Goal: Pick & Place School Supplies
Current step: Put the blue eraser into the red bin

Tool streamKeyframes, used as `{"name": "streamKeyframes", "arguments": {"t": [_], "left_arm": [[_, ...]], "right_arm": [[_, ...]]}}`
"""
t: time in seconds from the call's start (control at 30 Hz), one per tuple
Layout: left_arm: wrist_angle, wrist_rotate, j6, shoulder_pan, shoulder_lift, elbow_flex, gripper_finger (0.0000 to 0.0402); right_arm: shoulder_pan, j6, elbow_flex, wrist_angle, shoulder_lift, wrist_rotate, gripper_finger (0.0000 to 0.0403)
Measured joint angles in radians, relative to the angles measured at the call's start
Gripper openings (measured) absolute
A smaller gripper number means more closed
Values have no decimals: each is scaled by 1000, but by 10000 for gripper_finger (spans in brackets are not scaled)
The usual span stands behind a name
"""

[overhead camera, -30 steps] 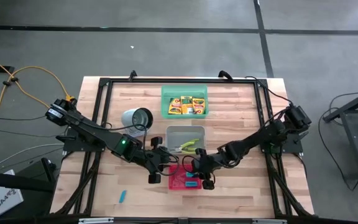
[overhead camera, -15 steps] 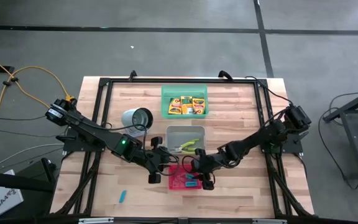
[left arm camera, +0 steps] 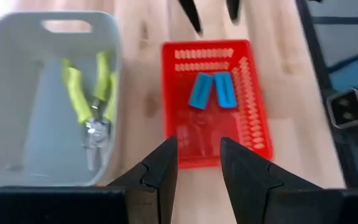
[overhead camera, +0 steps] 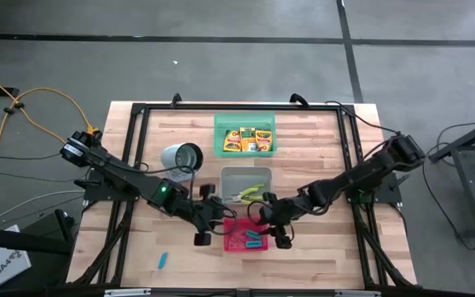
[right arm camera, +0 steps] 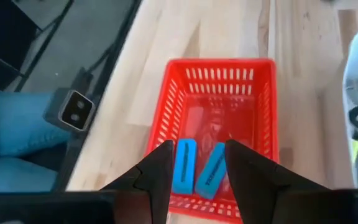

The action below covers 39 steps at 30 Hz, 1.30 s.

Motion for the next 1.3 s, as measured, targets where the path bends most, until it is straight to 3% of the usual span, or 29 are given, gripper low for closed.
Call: {"name": "streamKeyframes", "arguments": {"t": [0.2, 0.33, 0.63, 0.83, 1.3], "left_arm": [[-9, 29, -36, -24, 0, 0, 114], [-40, 31, -90, -42, 0, 0, 114], [-147, 31, -257, -55, 0, 0, 114], [-215, 49, -479, -59, 0, 0, 114], [-363, 60, -1126, -180, 31, 0, 114]], "right_arm": [[-2, 7, 0, -97, -68, 9, 136], [-2, 119, 0, -152, -88, 36, 136], [-9, 192, 0, -501, -98, 27, 136], [-6, 227, 0, -614, -98, 53, 136], [-4, 215, 0, -617, -98, 56, 136]]}}
